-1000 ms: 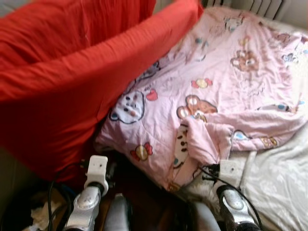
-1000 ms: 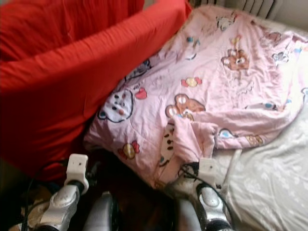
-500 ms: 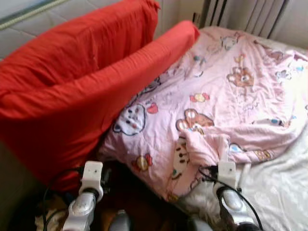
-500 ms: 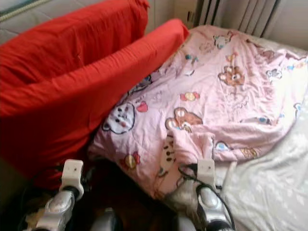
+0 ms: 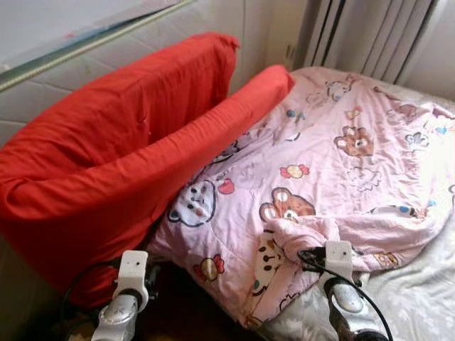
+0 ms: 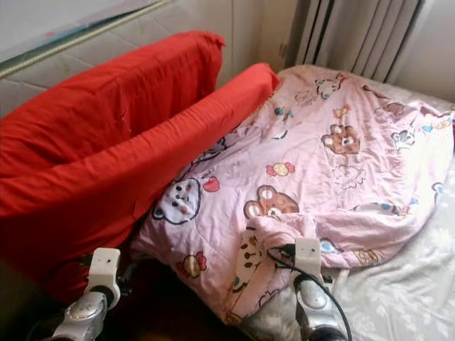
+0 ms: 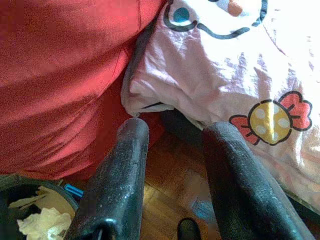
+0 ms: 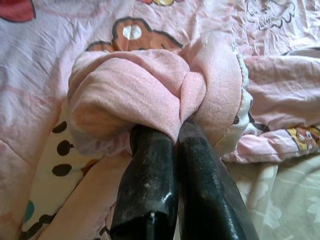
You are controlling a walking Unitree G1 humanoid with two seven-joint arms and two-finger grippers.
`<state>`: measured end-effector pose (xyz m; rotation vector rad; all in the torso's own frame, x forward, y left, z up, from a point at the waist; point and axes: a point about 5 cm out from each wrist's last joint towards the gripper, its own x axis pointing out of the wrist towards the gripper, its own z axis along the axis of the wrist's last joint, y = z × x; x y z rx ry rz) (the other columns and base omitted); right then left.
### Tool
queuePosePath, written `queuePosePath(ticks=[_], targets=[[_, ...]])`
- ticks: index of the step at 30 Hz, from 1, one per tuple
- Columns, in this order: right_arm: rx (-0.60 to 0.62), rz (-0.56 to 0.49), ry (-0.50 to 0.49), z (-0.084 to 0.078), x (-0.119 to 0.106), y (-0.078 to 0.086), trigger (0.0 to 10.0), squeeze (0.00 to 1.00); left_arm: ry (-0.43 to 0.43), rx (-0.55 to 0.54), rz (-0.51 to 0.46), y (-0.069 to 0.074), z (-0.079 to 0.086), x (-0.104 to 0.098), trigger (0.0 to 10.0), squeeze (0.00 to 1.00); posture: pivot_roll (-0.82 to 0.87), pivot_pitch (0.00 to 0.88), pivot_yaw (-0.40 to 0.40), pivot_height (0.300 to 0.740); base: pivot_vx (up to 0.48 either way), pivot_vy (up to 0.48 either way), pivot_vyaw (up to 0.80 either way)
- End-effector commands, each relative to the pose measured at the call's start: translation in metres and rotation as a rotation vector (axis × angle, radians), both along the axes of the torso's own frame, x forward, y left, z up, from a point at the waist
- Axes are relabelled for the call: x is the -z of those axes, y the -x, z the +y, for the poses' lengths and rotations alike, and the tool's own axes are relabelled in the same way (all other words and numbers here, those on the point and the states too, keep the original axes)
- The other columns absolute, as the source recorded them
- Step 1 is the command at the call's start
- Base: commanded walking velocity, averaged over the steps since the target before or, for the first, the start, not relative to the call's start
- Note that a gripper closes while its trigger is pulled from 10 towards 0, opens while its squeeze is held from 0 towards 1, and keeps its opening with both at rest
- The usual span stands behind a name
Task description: Clean up the room
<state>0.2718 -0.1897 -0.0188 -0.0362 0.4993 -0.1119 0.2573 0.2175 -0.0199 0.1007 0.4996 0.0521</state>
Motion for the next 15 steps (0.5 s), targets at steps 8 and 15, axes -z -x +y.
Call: queuePosePath(ticks=[8, 15], targets=[[0.038, 0.012, -0.038, 0.0056, 0.0091, 0.0114, 10.0, 0.00, 0.012, 0.000, 0.042, 0.0094, -0.0031, 0.0098, 10.0, 0.00, 0.03, 0.055, 0.015, 0.740, 0.000, 0.000, 0.00], [0.041, 0.007, -0.028, 0.0033, 0.0068, 0.0087, 10.0, 0.00, 0.017, 0.021, 0.029, 0.0040, -0.0065, 0.0065, 10.0, 0.00, 0.02, 0.072, 0.023, 0.740, 0.000, 0.000, 0.00]])
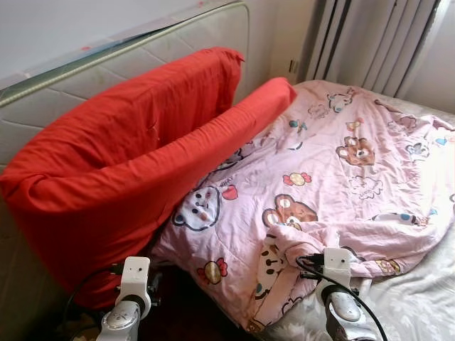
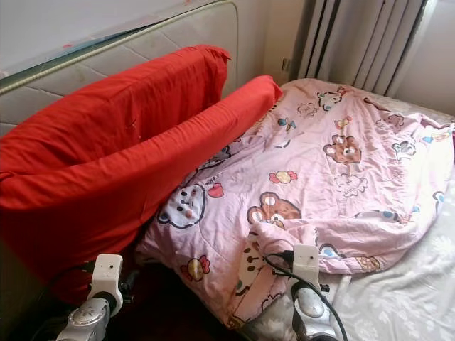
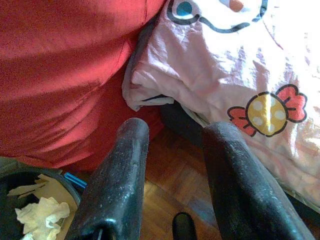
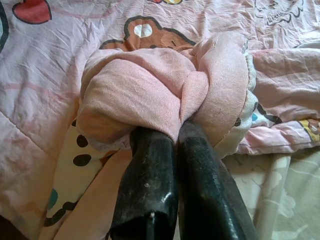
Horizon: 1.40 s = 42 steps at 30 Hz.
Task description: Clean up the room
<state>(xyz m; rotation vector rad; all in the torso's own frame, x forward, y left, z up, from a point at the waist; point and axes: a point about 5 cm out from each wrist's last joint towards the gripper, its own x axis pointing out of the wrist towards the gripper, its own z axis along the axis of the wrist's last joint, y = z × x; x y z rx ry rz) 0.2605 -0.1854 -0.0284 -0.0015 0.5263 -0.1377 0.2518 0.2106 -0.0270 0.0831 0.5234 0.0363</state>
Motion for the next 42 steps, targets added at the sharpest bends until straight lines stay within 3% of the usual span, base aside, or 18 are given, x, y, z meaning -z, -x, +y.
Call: queuePosePath(ticks=[1, 24, 42], targets=[[0.011, -0.021, 0.003, -0.0025, -0.0036, -0.0032, 10.0, 0.00, -0.004, 0.014, 0.003, -0.0014, 0.0005, -0.0006, 10.0, 0.00, 0.02, 0.074, 0.024, 0.740, 0.000, 0.000, 0.00], [0.032, -0.012, -0.003, -0.0056, 0.0009, 0.0037, 10.0, 0.00, 0.007, 0.036, 0.008, 0.0070, -0.0007, 0.0044, 10.0, 0.00, 0.02, 0.120, 0.024, 0.740, 0.000, 0.000, 0.00], [0.033, -0.008, 0.002, -0.0062, 0.0006, 0.0029, 10.0, 0.00, 0.004, 0.034, -0.023, 0.0042, 0.0012, 0.0004, 10.0, 0.00, 0.04, 0.120, 0.023, 0.740, 0.000, 0.000, 0.00]])
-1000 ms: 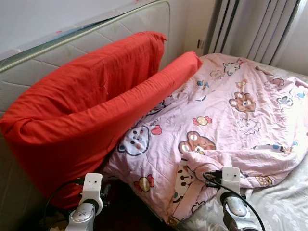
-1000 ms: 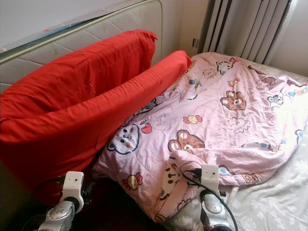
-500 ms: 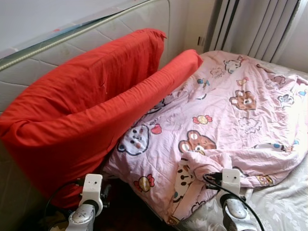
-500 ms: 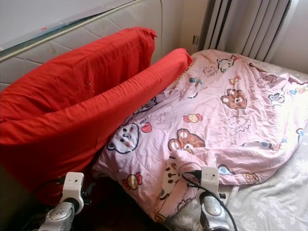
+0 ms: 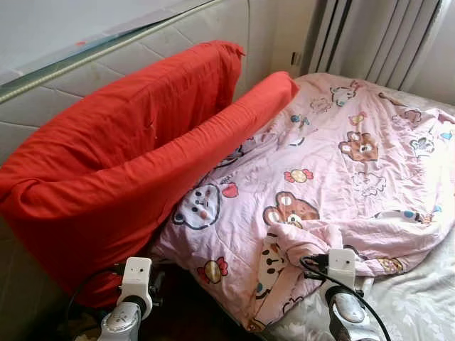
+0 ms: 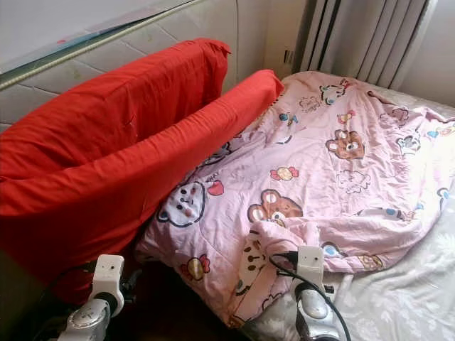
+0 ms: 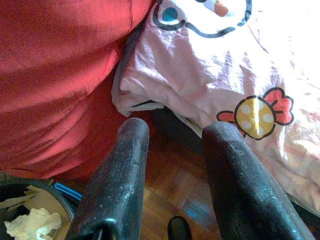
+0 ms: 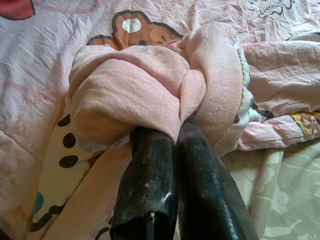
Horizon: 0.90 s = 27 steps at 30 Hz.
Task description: Clean up the room
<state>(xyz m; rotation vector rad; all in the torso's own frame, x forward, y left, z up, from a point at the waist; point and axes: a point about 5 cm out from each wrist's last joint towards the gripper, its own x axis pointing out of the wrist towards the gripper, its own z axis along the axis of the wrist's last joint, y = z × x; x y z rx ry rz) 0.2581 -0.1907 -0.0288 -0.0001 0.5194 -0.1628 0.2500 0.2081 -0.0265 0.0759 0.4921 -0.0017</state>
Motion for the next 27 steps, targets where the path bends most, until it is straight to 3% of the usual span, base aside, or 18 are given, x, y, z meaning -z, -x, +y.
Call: queuePosePath(ticks=[1, 11, 22, 27], targets=[[0.009, -0.001, -0.004, -0.001, 0.000, 0.000, 10.0, 0.00, -0.014, 0.000, 0.006, 0.002, 0.004, 0.001, 10.0, 0.00, 0.04, 0.117, 0.024, 0.740, 0.000, -0.274, 0.00], [-0.006, 0.006, 0.001, 0.002, 0.004, 0.005, 10.0, 0.00, -0.024, 0.015, 0.003, 0.001, 0.002, 0.000, 10.0, 0.00, 0.03, 0.108, 0.023, 0.740, 0.000, -0.357, 0.00], [-0.044, 0.075, -0.014, 0.016, 0.026, 0.038, 10.0, 0.00, -0.017, 0.021, 0.005, 0.001, -0.001, 0.001, 10.0, 0.00, 0.03, 0.096, 0.012, 0.740, 0.000, -0.480, 0.00], [-0.039, 0.088, -0.018, 0.017, 0.030, 0.045, 10.0, 0.00, -0.014, 0.019, 0.005, 0.001, -0.002, 0.001, 10.0, 0.00, 0.02, 0.106, 0.013, 0.740, 0.000, -0.359, 0.00]])
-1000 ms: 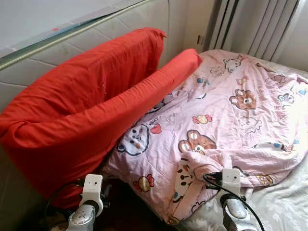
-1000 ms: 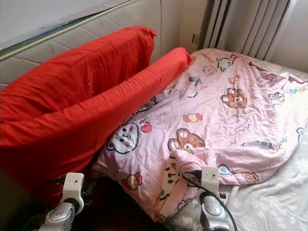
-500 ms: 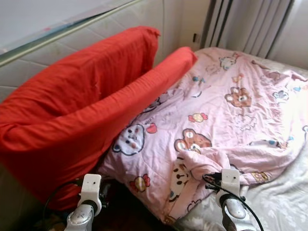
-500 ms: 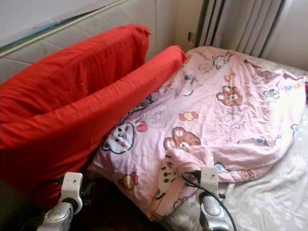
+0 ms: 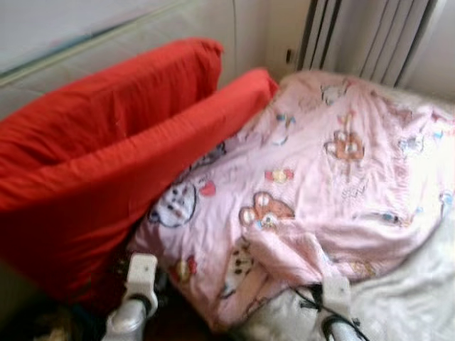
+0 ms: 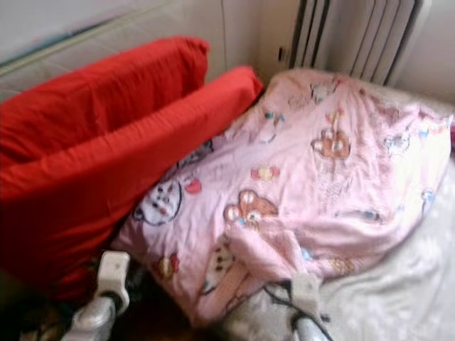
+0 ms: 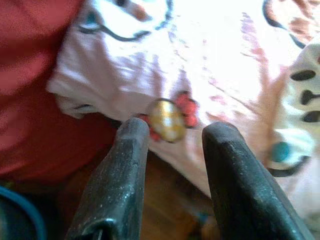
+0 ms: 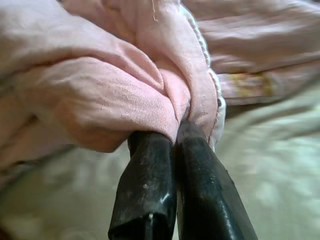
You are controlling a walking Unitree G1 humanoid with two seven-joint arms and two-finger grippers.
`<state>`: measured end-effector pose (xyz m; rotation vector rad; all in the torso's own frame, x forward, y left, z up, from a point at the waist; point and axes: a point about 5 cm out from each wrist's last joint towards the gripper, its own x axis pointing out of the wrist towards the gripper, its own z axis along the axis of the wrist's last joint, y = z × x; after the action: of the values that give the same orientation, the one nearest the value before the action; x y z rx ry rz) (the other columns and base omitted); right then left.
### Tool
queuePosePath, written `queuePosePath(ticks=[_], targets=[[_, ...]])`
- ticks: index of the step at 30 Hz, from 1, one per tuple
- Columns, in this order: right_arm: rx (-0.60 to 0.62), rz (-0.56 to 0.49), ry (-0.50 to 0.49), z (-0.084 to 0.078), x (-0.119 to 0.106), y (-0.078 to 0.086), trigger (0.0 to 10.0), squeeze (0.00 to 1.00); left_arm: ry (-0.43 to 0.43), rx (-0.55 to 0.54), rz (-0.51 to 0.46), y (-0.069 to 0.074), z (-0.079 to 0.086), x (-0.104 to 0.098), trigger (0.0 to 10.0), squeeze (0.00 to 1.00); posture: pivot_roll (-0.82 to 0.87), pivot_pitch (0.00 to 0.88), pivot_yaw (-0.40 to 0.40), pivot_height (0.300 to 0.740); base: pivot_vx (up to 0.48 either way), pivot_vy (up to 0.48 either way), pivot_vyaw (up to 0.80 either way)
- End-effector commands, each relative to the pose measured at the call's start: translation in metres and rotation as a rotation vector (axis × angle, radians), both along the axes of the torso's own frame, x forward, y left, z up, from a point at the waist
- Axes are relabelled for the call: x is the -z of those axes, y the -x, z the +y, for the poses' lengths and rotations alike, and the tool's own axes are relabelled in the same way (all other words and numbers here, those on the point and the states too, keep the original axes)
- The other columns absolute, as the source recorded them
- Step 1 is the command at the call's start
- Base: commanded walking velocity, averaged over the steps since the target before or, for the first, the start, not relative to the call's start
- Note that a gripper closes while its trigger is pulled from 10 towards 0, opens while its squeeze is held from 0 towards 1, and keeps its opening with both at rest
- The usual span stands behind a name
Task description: Clean up the room
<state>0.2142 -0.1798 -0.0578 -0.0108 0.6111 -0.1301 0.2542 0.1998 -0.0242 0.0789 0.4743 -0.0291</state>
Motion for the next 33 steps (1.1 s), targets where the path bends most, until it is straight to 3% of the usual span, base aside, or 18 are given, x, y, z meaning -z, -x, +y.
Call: queuePosePath(ticks=[1, 11, 33], targets=[[-0.004, -0.002, -0.013, 0.0058, 0.0013, 0.0020, 10.0, 0.00, -0.015, -0.012, 0.022, 0.0055, 0.0063, 0.0036, 10.0, 0.00, 0.02, 0.106, 0.013, 0.740, 0.000, 0.000, 0.00], [-0.001, -0.017, -0.011, 0.0054, -0.0037, -0.0067, 10.0, 0.00, -0.004, -0.024, 0.026, 0.0070, 0.0068, 0.0048, 10.0, 0.00, 0.02, 0.111, 0.008, 0.740, 0.000, 0.000, 0.00], [-0.066, 0.018, -0.050, 0.0146, -0.0003, -0.0052, 10.0, 0.00, 0.014, -0.030, 0.020, 0.0069, 0.0032, 0.0051, 10.0, 0.00, 0.01, 0.136, -0.002, 0.740, 0.000, 0.000, 0.00]])
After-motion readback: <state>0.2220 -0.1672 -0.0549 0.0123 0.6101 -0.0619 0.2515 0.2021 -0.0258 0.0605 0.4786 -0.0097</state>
